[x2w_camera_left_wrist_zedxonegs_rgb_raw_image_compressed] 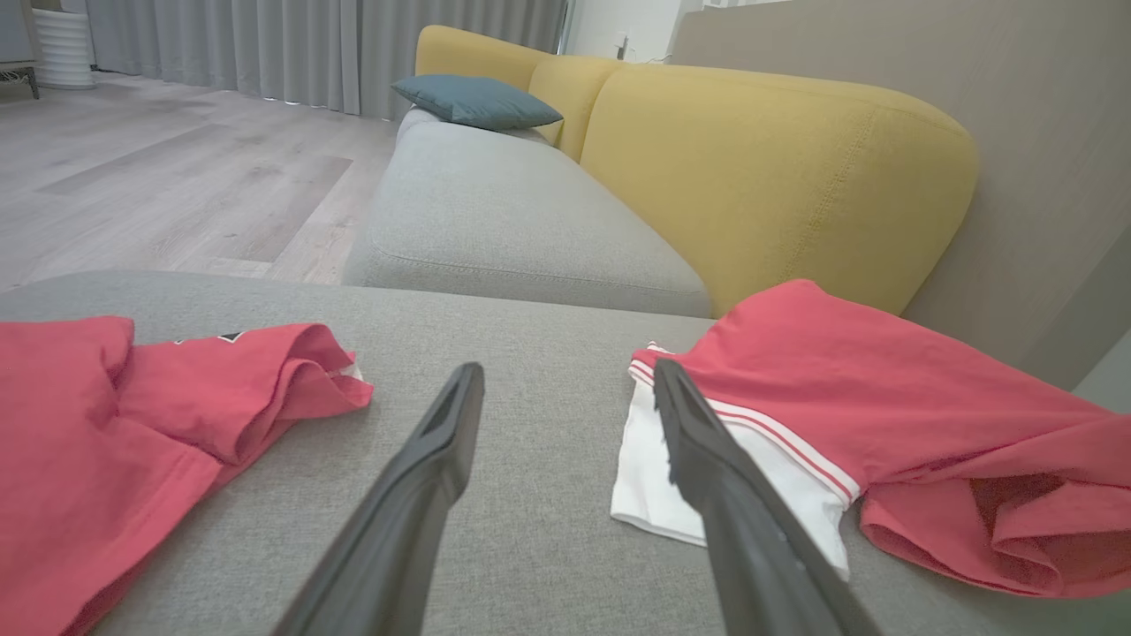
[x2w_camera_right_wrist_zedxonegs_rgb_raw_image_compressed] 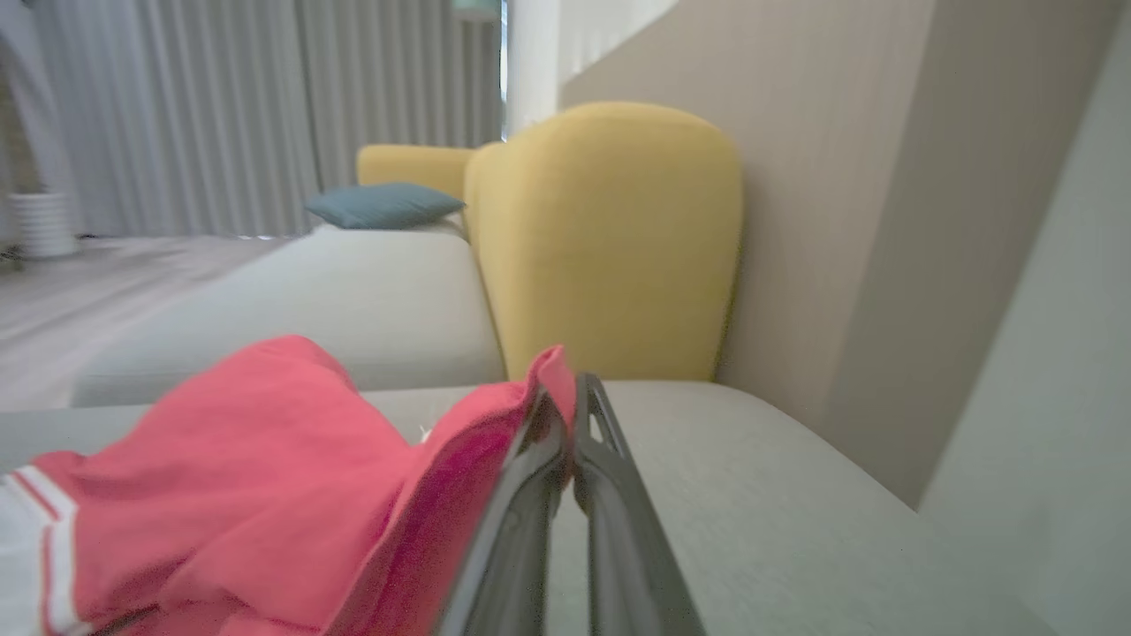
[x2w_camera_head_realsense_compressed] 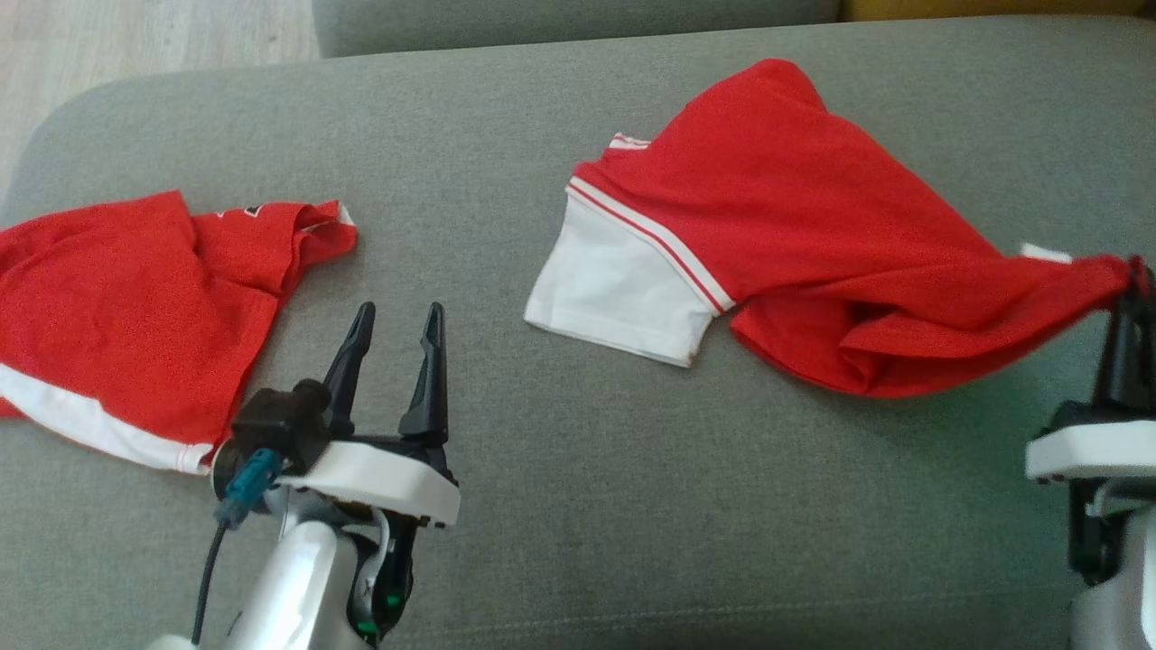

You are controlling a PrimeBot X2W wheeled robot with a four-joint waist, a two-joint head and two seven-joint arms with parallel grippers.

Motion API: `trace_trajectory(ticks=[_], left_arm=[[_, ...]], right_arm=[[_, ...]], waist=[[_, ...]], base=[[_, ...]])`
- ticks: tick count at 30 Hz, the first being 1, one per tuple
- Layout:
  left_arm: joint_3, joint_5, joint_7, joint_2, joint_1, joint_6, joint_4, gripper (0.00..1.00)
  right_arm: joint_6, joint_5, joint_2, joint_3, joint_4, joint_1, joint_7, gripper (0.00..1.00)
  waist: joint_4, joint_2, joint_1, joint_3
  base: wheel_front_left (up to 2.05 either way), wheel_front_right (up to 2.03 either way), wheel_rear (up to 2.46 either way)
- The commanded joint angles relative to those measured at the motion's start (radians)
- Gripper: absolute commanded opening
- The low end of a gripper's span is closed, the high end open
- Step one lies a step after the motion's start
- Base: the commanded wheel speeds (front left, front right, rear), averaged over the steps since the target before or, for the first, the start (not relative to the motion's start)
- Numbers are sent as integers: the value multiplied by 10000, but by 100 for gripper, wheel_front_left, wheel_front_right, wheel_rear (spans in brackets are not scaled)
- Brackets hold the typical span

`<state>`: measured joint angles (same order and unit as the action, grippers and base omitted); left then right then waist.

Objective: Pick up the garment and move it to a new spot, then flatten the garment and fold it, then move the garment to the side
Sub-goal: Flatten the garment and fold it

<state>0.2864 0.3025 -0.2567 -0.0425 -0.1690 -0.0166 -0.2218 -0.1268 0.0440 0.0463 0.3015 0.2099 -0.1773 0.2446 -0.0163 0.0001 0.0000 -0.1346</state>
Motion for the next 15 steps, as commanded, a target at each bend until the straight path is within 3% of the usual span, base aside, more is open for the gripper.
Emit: trace_trajectory(ticks=[1,2,3,4,11,15], left_arm=[[-222,20,-51,-78,-198,-12,326,100],[-212,12,-51,-78,-194,-11,317,100],[-209,3,-51,-78,-192,-7,310,100],[-211,-9,-51,-78,-188,2,296,100],[-294,-68,-51,-78,-164,51,224,100],[-328,-64,-51,-78,-131,37,248,100]], right_arm=[[-39,254,39,149,45,-564,-79,0],[-39,517,39,405,286,-641,-164,0],[-39,831,39,635,469,-732,-203,38],[-39,901,39,814,626,-856,-182,100],[-39,1072,39,416,793,-1068,93,100],[-39,677,39,-925,69,-768,162,100]], waist=[[-52,-1,0,10],[-59,-1,0,1],[-62,-1,0,-10],[-59,-1,0,-16],[-37,-1,0,-8],[-36,-1,0,31]], base=[[0,0,0],[0,0,0],[0,0,0],[0,0,0],[0,0,0],[0,0,0]])
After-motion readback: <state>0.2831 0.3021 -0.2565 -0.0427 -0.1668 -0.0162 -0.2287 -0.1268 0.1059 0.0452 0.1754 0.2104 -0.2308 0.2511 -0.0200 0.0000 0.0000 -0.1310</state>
